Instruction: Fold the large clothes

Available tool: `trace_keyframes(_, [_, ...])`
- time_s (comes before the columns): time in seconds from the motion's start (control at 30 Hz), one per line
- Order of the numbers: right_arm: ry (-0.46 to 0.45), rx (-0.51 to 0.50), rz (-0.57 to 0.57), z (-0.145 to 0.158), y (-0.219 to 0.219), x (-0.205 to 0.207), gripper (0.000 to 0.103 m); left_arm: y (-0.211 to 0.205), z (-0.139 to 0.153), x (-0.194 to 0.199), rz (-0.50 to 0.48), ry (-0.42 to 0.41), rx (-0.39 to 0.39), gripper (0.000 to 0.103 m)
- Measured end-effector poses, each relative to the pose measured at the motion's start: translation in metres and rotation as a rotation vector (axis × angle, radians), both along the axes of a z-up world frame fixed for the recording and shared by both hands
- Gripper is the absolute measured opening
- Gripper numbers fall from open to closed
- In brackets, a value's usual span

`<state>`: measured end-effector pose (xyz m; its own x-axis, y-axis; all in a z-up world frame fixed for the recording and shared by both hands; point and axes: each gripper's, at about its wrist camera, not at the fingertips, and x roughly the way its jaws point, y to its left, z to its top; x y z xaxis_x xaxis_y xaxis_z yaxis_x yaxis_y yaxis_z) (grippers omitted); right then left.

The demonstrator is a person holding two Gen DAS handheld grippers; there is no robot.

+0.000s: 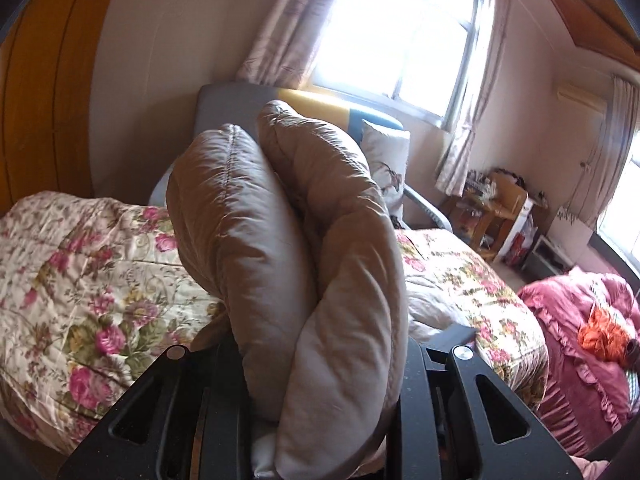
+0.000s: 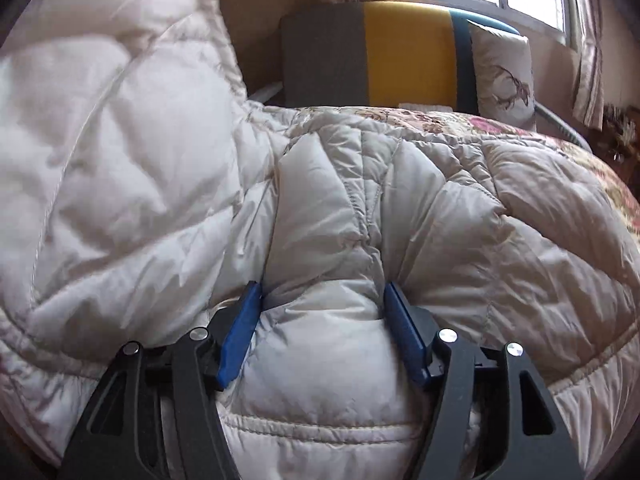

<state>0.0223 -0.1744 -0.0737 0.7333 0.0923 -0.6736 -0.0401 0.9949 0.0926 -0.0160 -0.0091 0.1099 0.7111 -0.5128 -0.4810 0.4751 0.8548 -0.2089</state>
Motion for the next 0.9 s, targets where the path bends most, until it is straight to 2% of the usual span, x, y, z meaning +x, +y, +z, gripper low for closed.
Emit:
trace_keyframes(0.1, [0.004,0.009,0.023,0.003,-0.003,-0.002,0.064,-0.023,-0.003,-0.001,-0.021,-0.026,0.042,0.023])
trace_keyframes(0.2, [-0.001,0.085,0.017,0.015,-0.023,-0.018,0.063,-0.044,-0.003,-0.006,-0.037,-0.062,0.085,0.024])
trace_keyframes(0.27, [-0.04,0.116,-0.025,0.029,-0.045,-0.038,0.063,-0.056,-0.003,-0.008,-0.05,-0.088,0.122,0.024])
trace_keyframes(0.37, [-0.109,0.1,-0.121,0.045,-0.078,-0.067,0.063,-0.069,-0.006,-0.011,-0.059,-0.105,0.154,0.024])
trace_keyframes(0.47, [-0.078,0.109,-0.224,0.041,-0.112,-0.071,0.062,-0.081,-0.013,-0.012,-0.069,-0.124,0.194,0.025])
trace_keyframes(0.5, [-0.049,0.137,-0.239,0.034,-0.123,-0.068,0.053,-0.087,-0.014,-0.014,-0.073,-0.13,0.208,0.025])
trace_keyframes(0.53, [-0.023,0.182,-0.245,0.027,-0.131,-0.066,0.049,-0.094,-0.016,-0.016,-0.082,-0.139,0.227,0.025])
trace_keyframes(0.6, [-0.008,0.257,-0.23,0.017,-0.14,-0.066,0.05,-0.105,-0.02,-0.018,-0.099,-0.156,0.255,0.026])
trace_keyframes(0.77, [-0.027,0.255,-0.206,0.019,-0.138,-0.07,0.055,-0.142,-0.035,-0.023,-0.143,-0.195,0.328,0.028])
trace_keyframes(0.9, [-0.107,0.386,-0.223,0.033,-0.153,-0.096,0.055,-0.169,-0.05,-0.023,-0.179,-0.221,0.372,0.03])
